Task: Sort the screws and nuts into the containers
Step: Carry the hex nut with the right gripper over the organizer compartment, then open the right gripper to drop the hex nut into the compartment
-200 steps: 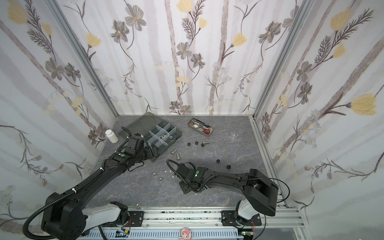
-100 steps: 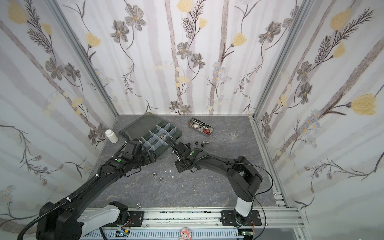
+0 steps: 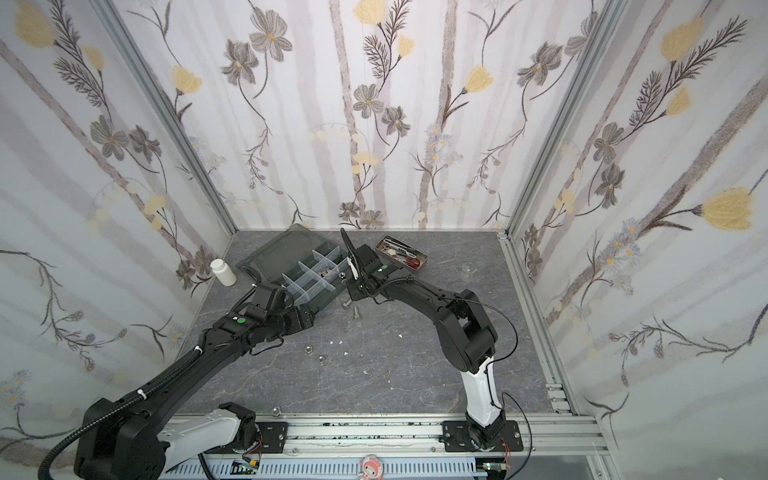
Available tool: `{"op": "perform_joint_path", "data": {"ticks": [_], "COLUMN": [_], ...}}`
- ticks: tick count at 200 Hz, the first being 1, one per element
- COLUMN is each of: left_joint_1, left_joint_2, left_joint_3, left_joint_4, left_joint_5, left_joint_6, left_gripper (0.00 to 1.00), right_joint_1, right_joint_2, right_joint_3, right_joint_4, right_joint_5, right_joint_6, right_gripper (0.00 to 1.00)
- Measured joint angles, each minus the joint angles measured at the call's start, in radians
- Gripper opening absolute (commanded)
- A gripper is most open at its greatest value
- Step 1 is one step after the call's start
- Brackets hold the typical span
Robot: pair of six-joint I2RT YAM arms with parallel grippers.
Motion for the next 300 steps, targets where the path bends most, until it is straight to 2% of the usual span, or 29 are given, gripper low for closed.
{"op": "perform_joint_path", "data": {"ticks": [49, 109, 232, 267, 300], "left_joint_1": [0.0, 0.0, 0.0, 0.0, 0.0], "left_joint_2": [0.018, 0.058, 0.076, 0.089, 0.107], "left_joint_3": [-0.006, -0.011, -0.039, -0.066, -0.072], "left_joint_4": [0.004, 0.016, 0.015, 0.031, 0.04], "left_joint_5": [0.003, 0.007, -0.013, -0.012, -0.006], "left_joint_6": [0.001, 0.001, -0.026, -0.038, -0.048], "left_gripper": [0.99, 0.99, 0.93, 0.9, 0.88], "right_joint_1": [-0.047, -0.083, -0.122, -0.122, -0.121], "right_joint_2": [0.146, 0.254, 0.351, 0.354, 0.362], "right_joint_3": [0.21, 0.341, 0.373, 0.373, 0.374], "right_joint_4": [0.01, 0.045, 0.205, 0.204, 0.204], "right_joint_5": [-0.06, -0.121, -0.243, -0.245, -0.242], "right_joint_6": [-0.006, 0.002, 0.116, 0.117, 0.113], "right_gripper": [0.2, 0.18, 0.17, 0.22, 0.39]}}
